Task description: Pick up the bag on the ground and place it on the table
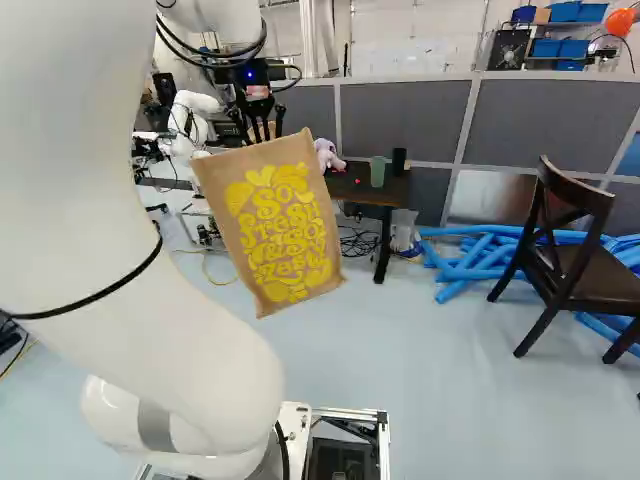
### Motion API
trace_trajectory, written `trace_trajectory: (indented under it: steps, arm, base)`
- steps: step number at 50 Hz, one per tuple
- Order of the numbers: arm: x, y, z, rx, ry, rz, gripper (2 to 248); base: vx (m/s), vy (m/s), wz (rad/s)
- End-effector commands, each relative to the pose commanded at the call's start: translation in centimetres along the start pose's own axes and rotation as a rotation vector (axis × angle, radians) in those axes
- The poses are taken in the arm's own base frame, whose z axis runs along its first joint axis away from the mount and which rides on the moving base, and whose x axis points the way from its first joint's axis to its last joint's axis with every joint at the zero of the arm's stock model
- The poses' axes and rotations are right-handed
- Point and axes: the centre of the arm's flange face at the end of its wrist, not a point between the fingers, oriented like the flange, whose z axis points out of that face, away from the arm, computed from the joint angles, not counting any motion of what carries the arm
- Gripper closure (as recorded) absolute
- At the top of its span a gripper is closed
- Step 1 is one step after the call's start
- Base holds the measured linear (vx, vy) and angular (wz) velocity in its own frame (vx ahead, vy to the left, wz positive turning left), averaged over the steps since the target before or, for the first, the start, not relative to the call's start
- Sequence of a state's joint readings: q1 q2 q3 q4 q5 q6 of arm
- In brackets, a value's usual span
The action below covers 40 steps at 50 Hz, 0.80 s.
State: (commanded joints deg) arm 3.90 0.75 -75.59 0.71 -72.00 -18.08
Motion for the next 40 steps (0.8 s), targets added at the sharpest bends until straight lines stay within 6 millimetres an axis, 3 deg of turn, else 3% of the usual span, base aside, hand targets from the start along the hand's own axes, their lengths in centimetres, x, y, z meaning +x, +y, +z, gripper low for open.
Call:
trace_trajectory:
  steps: [40]
  arm:
    - [0.00,0.00,0.00,0.000,0.000,0.000,226]
  base:
    - [0.087,0.002,-0.002]
